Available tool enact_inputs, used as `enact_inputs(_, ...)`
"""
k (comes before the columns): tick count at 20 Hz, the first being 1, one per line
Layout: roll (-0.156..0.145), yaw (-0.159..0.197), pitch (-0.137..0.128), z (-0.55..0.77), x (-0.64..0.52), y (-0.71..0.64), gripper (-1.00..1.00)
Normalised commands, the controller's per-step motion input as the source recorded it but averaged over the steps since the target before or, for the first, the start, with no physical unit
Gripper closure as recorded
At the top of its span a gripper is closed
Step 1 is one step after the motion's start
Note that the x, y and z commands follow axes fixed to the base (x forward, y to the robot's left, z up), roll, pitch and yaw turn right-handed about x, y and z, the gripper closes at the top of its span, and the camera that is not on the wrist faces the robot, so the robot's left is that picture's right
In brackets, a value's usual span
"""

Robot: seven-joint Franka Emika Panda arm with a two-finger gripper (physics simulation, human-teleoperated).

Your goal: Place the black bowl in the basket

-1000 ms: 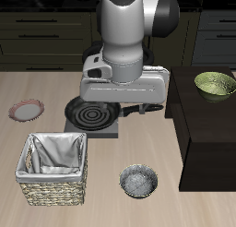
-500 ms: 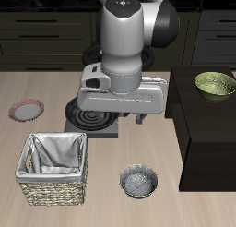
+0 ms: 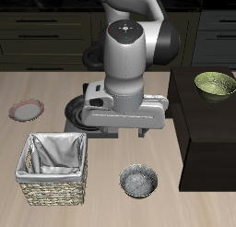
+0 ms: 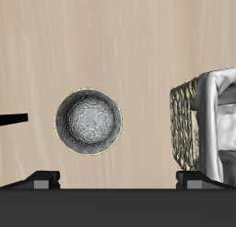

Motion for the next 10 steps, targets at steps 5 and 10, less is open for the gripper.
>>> enact_inputs(5,-0.029,-0.008,0.021,-0.31,0.05,0.0,-1.0)
enact_inputs(10,0.005,0.014,0.022,-0.37,-0.02,0.11,-1.0)
